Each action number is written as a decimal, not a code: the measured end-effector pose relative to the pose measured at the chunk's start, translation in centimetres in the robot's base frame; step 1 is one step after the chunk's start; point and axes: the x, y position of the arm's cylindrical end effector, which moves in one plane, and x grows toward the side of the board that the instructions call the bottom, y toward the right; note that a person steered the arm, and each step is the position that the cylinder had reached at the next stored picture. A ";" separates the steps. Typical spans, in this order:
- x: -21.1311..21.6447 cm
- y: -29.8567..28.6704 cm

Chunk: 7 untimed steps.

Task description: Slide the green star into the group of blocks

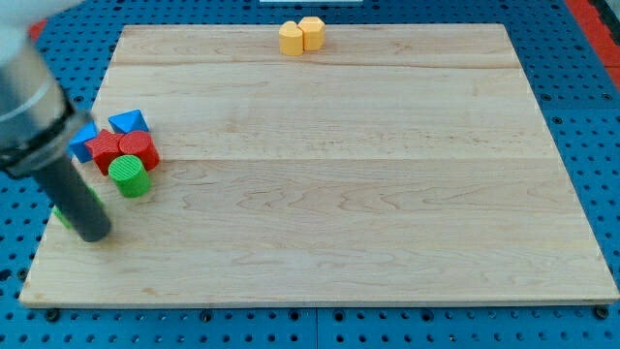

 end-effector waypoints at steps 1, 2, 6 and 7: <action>1.1 1.1; 2.4 -0.9; -2.4 0.0; -0.6 0.0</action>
